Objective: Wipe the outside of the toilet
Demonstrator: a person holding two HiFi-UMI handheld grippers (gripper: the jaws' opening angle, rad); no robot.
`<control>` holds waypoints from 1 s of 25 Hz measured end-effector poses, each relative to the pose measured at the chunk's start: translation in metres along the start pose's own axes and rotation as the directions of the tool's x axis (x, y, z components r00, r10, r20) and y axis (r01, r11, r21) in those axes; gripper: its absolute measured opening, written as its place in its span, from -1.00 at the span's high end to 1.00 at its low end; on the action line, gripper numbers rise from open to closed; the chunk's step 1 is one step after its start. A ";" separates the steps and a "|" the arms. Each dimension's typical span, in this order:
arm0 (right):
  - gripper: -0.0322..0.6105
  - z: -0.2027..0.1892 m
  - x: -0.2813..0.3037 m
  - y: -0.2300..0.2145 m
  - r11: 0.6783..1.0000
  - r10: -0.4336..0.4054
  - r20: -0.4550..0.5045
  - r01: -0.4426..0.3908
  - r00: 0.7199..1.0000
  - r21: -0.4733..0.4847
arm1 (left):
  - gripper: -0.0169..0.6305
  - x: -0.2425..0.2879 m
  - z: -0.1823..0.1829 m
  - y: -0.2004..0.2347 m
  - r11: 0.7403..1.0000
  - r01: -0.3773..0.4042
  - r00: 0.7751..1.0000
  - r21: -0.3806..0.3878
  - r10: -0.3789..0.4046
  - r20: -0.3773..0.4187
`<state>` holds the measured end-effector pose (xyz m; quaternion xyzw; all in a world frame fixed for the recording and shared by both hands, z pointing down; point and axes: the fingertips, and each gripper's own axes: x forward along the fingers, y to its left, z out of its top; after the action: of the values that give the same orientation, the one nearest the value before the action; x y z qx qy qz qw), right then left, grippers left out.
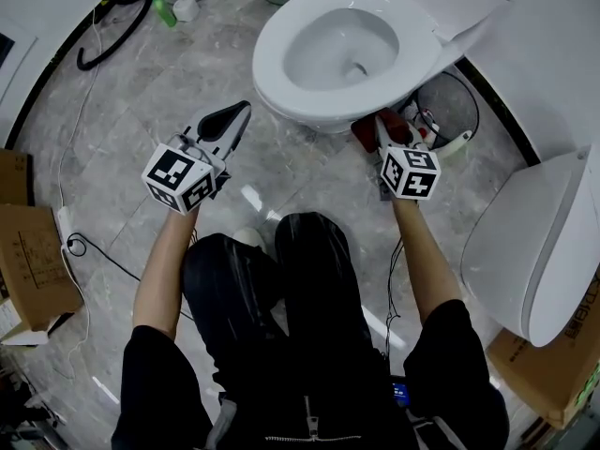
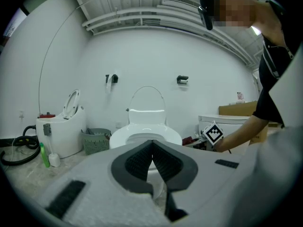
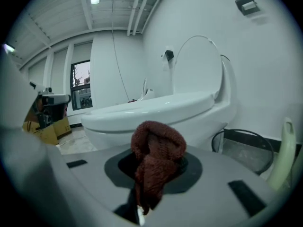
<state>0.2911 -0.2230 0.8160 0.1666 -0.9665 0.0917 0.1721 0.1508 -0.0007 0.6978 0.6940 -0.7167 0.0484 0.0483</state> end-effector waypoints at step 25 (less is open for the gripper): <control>0.64 0.032 -0.026 -0.074 0.985 -0.172 0.061 0.173 0.983 -0.015 | 0.94 -0.020 -0.010 0.008 1.000 -0.002 1.000 -0.016 0.002 0.009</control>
<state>0.3302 -0.2915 0.7858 0.2506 -0.9541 0.0615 0.1521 0.1433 0.0208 0.7053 0.6930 -0.7181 0.0396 0.0504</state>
